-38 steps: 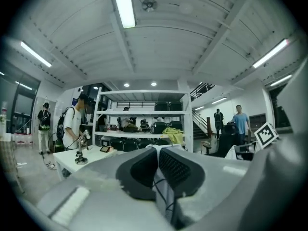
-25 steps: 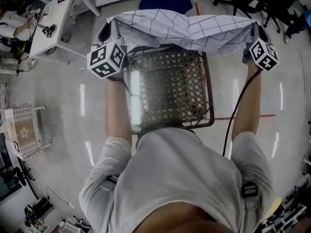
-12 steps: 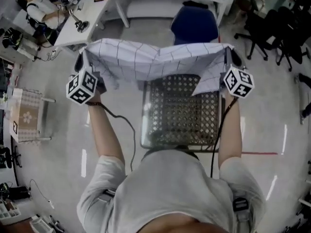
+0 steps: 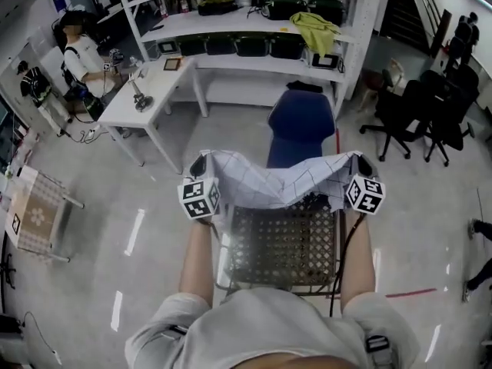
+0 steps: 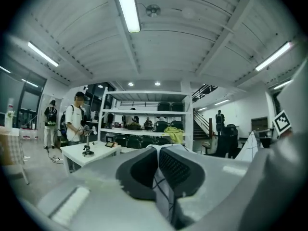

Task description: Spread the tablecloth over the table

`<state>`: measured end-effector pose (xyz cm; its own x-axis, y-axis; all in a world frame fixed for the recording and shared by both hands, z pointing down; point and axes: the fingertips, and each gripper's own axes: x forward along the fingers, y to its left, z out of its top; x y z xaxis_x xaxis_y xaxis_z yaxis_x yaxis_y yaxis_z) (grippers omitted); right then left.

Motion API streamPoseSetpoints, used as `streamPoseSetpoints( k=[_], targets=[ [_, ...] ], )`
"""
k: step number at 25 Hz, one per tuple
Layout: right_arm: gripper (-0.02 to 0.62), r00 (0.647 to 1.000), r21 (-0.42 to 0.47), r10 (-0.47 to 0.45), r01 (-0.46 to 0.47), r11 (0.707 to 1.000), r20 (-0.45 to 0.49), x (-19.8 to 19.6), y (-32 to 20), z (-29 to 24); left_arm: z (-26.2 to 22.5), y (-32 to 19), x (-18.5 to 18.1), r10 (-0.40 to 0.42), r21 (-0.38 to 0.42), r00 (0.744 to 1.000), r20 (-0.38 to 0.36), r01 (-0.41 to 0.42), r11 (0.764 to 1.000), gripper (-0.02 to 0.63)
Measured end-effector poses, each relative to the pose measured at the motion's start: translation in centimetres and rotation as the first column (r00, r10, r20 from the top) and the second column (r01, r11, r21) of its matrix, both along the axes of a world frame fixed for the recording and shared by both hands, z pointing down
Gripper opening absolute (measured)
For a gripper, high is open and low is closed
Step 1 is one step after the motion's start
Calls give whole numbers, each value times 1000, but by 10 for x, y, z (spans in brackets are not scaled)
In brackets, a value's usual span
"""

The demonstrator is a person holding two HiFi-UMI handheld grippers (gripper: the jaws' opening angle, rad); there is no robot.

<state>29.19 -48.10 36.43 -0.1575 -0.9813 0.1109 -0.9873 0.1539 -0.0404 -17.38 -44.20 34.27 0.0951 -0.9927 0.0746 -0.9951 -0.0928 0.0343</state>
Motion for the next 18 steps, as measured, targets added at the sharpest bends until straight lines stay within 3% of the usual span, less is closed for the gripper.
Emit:
streamPoseSetpoints(
  k=[5, 12, 18],
  targets=[
    [8, 999, -2, 42, -42, 999, 4, 60, 23, 3, 14, -12, 64, 96, -22, 995, 17, -96, 995, 28],
    [8, 965, -28, 249, -248, 968, 80, 207, 62, 13, -3, -23, 149, 204, 4, 979, 29, -204, 979, 28],
    [8, 918, -78, 391, -387, 919, 58, 243, 137, 30, 6, -6, 181, 308, -41, 951, 19, -307, 951, 28]
  ],
)
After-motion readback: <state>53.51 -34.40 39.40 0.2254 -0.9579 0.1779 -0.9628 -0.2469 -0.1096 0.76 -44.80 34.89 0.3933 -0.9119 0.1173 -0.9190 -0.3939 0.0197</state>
